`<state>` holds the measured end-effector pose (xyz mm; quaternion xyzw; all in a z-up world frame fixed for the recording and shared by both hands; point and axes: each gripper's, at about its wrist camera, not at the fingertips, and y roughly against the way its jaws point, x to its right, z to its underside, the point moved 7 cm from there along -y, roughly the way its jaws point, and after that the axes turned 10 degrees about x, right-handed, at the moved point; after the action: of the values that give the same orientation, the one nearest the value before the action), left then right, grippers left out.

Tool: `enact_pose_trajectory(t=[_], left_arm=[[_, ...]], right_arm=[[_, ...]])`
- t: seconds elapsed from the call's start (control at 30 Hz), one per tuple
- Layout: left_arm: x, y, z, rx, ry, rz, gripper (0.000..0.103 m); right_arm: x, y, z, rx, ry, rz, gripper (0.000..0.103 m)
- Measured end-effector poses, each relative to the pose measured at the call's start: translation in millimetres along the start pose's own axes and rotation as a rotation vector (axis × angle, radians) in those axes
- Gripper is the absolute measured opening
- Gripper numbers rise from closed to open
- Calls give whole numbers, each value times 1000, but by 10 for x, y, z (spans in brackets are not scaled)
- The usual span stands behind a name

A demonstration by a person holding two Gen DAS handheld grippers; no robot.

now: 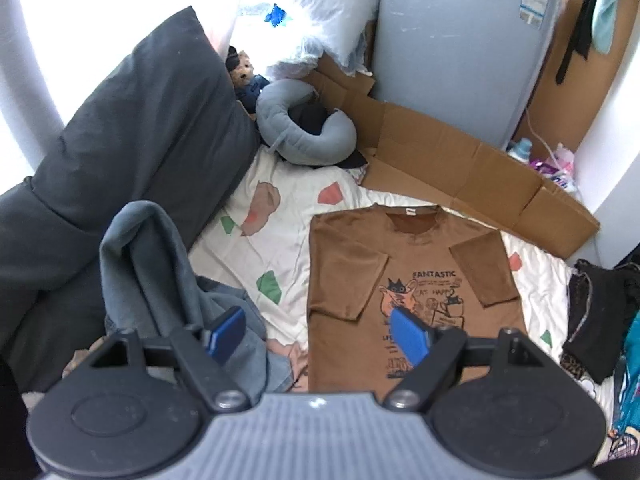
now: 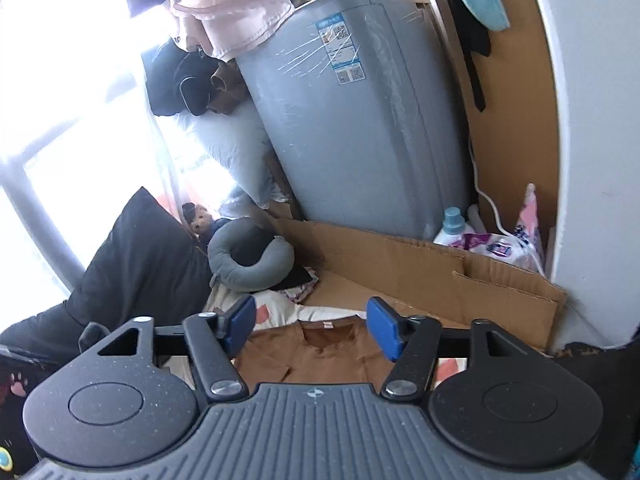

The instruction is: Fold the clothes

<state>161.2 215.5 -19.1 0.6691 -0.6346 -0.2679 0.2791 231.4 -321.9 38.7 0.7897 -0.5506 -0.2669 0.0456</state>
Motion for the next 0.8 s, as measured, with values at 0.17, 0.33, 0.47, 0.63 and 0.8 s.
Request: enact_pose_trajectory(t=[0.17, 0.33, 0.47, 0.63, 0.8], left_arm=[[-38, 251, 149, 13, 18, -10, 82], [-43, 443, 321, 33, 45, -8, 87], [-29, 531, 483, 33, 35, -11, 88], [-72, 611, 657, 51, 33, -44, 88], [-131, 635, 838, 62, 43, -57, 88]], right_arm=[[11, 351, 212, -7, -20, -9, 74], [40, 536, 496, -55, -14, 21, 75], [69, 701, 661, -53, -34, 18, 75], [154, 905, 884, -47, -23, 35, 75], [237, 1067, 1140, -65, 15, 54, 75]])
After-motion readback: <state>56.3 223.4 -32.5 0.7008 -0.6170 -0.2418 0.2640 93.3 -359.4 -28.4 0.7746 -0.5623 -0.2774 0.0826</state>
